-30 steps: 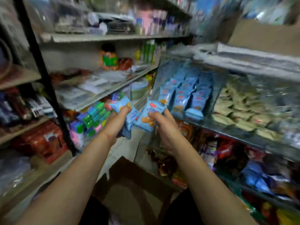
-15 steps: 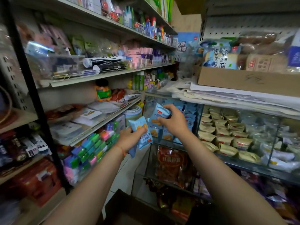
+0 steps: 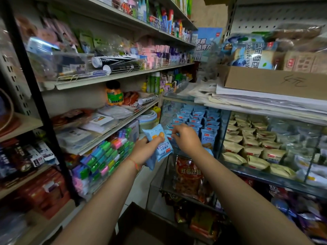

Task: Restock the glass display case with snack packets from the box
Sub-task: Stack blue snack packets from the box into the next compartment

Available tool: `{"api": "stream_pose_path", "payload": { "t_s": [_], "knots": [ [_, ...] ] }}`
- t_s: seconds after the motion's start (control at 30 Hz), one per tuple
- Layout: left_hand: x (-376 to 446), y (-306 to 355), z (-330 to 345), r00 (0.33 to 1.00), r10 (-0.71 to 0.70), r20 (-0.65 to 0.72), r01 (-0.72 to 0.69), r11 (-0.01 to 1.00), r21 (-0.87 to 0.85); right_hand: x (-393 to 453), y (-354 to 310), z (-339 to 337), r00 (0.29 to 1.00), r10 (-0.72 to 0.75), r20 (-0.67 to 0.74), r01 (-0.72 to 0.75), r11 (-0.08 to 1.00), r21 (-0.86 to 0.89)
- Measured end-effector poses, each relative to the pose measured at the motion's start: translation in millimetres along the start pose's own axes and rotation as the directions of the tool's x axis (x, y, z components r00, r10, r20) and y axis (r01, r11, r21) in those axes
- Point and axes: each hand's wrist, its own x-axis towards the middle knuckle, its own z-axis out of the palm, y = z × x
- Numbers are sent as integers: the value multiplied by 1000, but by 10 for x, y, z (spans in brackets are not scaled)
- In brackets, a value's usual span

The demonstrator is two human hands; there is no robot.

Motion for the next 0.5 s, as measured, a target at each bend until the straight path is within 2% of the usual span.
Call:
{"api": "stream_pose_path", "payload": {
  "t_s": [0.1, 0.17, 0.23, 0.27, 0.33, 0.43, 0.5],
  "knots": [
    [-47, 49, 37, 999, 2, 37, -1, 1000, -26, 14, 15, 21, 984, -35, 176, 55, 992, -112],
    [-66, 69, 43, 997, 30, 77, -29, 1000, -12, 14, -5, -48, 982, -27, 186, 45, 995, -90],
    [-82, 116, 29, 992, 56, 109, -58, 998, 10, 4, -65, -236, 994, 52, 95, -66, 986, 151],
    [-99, 155, 31, 990, 62, 130, -66, 998, 23, -10, -103, -351, 992, 106, 71, -123, 937, 327],
    [-103, 219, 60, 979, 57, 198, -71, 995, 64, -84, -205, -607, 972, 150, 181, -229, 779, 583],
    [-126, 294, 164, 962, 74, 263, -113, 985, 134, -203, -222, -797, 895, 14, 446, -315, 728, 609],
    [-126, 321, 251, 962, 98, 254, -142, 976, 163, -235, -172, -801, 865, -15, 501, -357, 683, 637]
  ]
}}
